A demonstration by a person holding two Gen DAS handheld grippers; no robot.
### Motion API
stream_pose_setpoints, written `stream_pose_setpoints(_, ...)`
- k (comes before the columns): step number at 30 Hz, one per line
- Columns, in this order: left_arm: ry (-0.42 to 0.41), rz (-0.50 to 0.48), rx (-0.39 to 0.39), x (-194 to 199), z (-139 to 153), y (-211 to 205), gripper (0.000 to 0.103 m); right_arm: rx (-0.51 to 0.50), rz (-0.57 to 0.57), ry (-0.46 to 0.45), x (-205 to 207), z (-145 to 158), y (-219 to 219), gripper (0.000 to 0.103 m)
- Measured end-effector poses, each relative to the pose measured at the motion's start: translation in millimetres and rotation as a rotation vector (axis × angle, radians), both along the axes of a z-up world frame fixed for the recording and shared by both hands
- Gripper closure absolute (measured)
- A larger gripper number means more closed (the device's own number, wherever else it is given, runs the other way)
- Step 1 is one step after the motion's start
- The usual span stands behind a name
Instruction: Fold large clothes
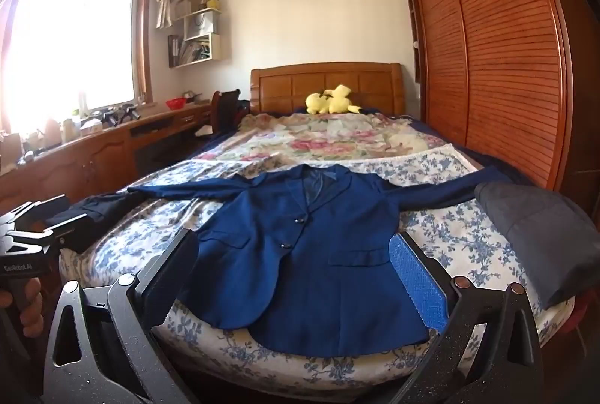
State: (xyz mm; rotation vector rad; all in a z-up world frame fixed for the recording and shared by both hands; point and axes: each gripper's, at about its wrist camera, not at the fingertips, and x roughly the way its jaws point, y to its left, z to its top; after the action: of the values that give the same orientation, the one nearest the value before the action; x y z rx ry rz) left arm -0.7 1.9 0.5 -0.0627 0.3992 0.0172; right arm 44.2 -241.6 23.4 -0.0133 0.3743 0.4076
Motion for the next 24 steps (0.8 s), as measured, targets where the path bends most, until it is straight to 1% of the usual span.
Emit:
stream_pose_setpoints(2, 0.033, 0.004, 0.032, 5, -2, -4, 0.000, 0.006, 0.002, -0.007, -1, 0, -1, 0.000)
stream_pose_setpoints(5, 0.036, 0.003, 0.022, 9, -1, -4, 0.000, 0.002, 0.003, -0.004, -1, 0, -1, 0.000)
stream_pose_setpoints(8, 0.002, 0.014, 0.034, -2, 0, -8, 0.000, -0.003, 0.003, -0.002, 0, -1, -1, 0.000)
stream_pose_setpoints(10, -0.005, 0.015, 0.030, -4, -2, -8, 0.000, 0.006, 0.003, -0.013, -3, 3, -1, 0.000)
stream_pose_setpoints(13, -0.007, 0.018, 0.029, -4, -2, -8, 0.000, 0.009, 0.003, -0.014, -1, 5, -1, 0.000)
stream_pose_setpoints(17, -0.009, 0.018, 0.025, -6, -3, -8, 0.000, 0.010, 0.007, -0.012, -2, -6, -2, 0.000)
stream_pose_setpoints(24, -0.010, 0.017, 0.025, -6, -2, -7, 0.000, 0.011, 0.010, -0.010, 0, -8, -4, 0.000)
